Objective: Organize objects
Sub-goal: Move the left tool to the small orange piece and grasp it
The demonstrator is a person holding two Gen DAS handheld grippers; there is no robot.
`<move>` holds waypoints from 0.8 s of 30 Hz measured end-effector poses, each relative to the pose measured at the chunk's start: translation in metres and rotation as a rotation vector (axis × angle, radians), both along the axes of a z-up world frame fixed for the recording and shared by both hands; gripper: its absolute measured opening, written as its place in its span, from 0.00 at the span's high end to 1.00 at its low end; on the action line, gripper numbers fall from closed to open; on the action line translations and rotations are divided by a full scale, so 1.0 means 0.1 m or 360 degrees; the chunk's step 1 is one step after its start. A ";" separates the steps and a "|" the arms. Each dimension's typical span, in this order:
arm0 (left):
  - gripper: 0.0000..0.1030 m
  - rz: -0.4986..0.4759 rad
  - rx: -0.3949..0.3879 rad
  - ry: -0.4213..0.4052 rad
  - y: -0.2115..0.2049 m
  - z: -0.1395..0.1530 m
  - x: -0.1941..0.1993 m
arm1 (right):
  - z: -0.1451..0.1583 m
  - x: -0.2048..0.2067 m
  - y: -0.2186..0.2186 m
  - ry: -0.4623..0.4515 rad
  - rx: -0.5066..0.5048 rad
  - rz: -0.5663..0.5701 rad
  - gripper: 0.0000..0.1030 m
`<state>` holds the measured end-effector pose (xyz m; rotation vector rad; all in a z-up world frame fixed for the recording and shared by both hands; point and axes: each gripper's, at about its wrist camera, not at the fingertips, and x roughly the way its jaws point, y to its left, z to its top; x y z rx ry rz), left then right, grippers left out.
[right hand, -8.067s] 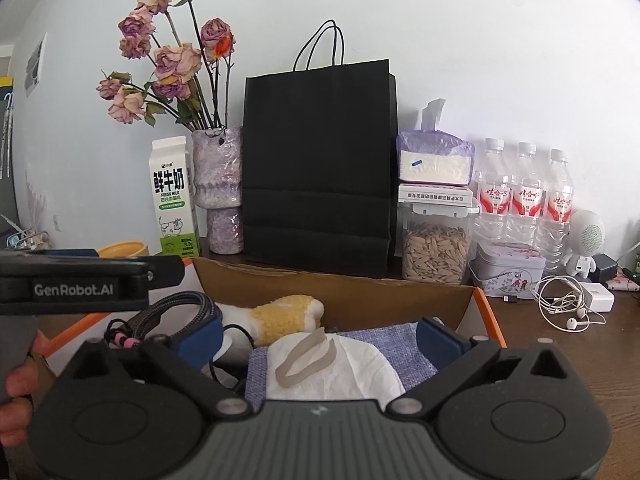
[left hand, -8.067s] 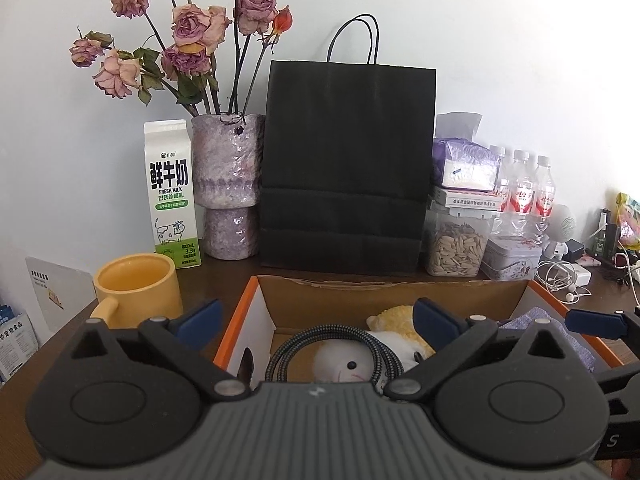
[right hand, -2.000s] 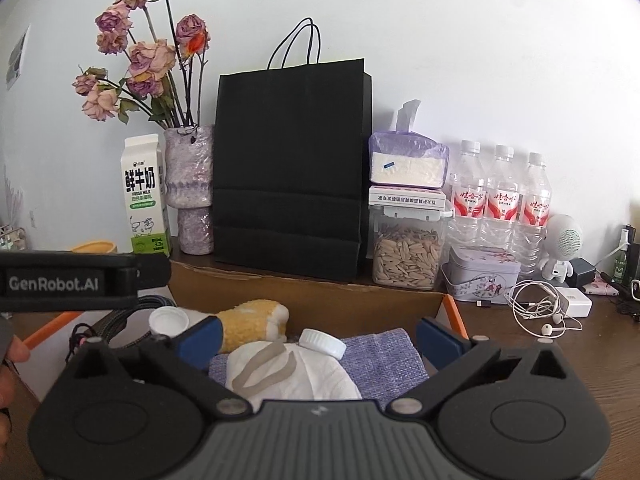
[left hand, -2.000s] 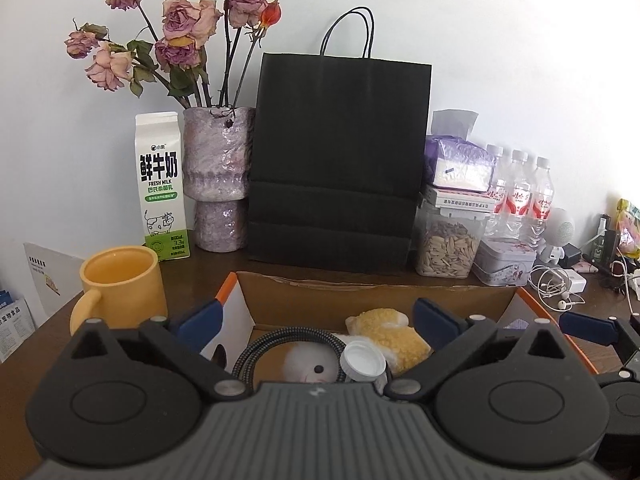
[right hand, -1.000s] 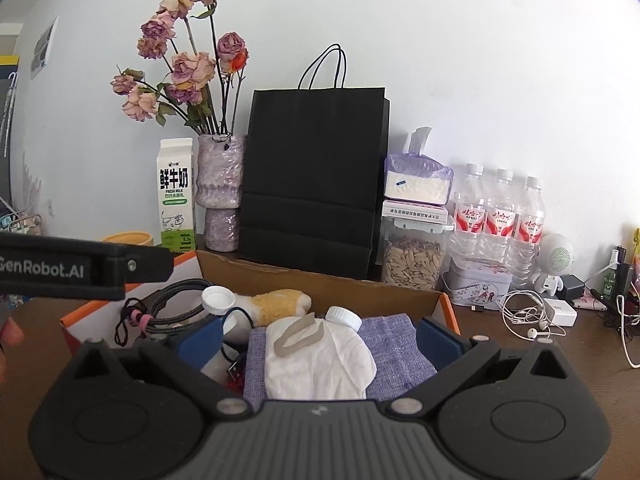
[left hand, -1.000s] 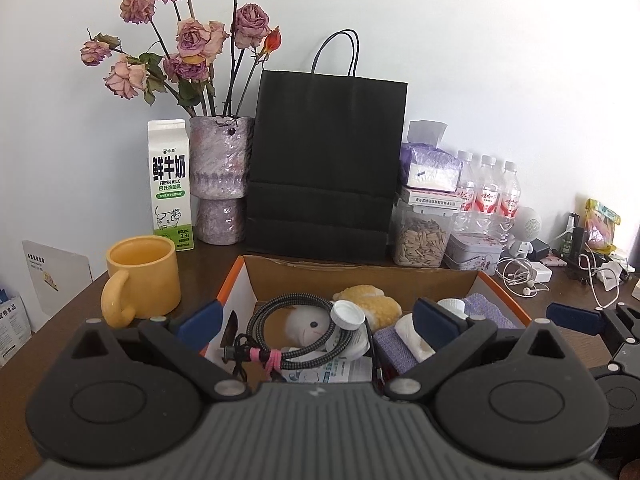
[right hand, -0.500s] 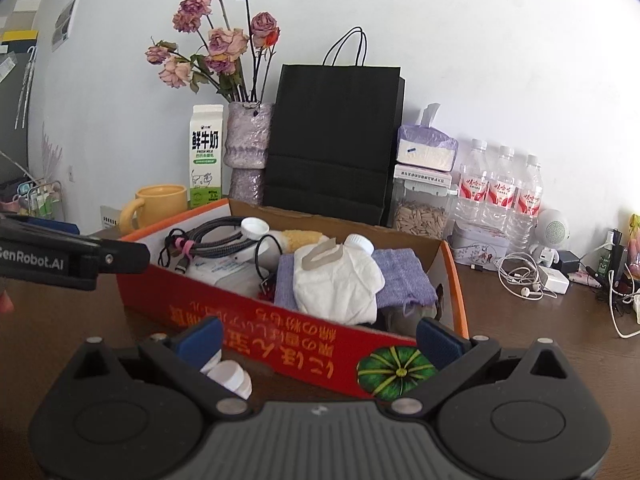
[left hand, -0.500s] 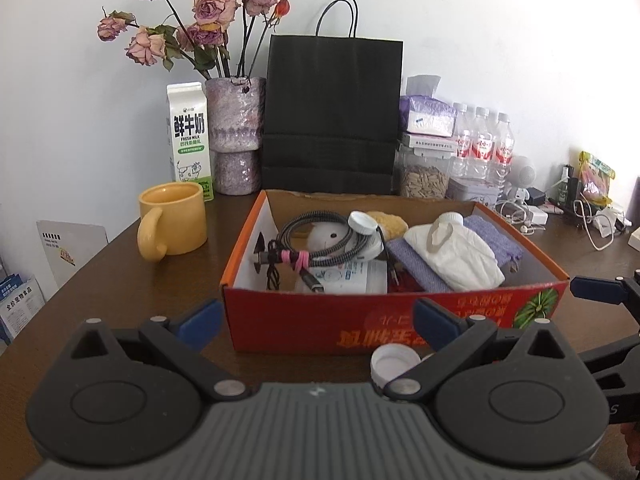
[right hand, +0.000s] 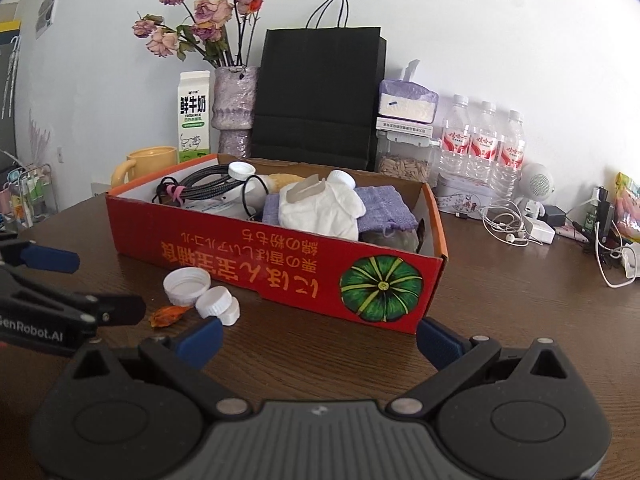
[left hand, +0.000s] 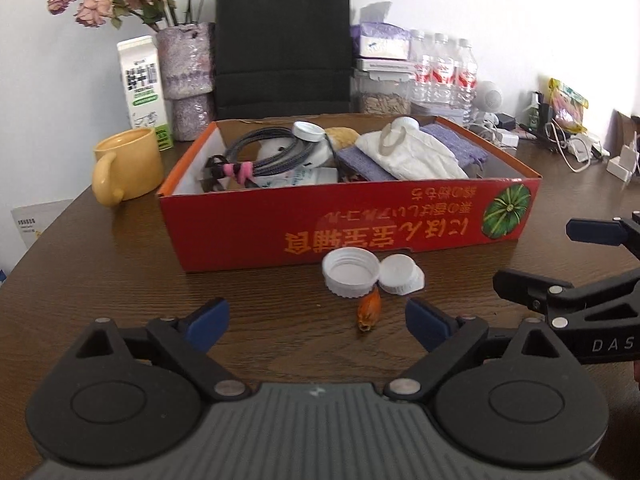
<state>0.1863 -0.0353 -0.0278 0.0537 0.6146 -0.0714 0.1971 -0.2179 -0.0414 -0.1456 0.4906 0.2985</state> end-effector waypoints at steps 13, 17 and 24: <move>0.86 -0.0086 -0.0054 0.0103 -0.21 -0.11 0.18 | -0.04 -0.02 -0.05 0.0006 0.0028 -0.0018 0.00; 0.86 -0.0062 -0.0088 0.0062 -0.17 -0.07 0.13 | -0.05 -0.01 -0.06 0.0015 0.0033 -0.0014 0.00; 0.86 -0.0011 -0.0113 -0.0007 0.00 0.04 -0.01 | -0.08 0.01 0.00 0.0035 0.0003 0.0017 0.00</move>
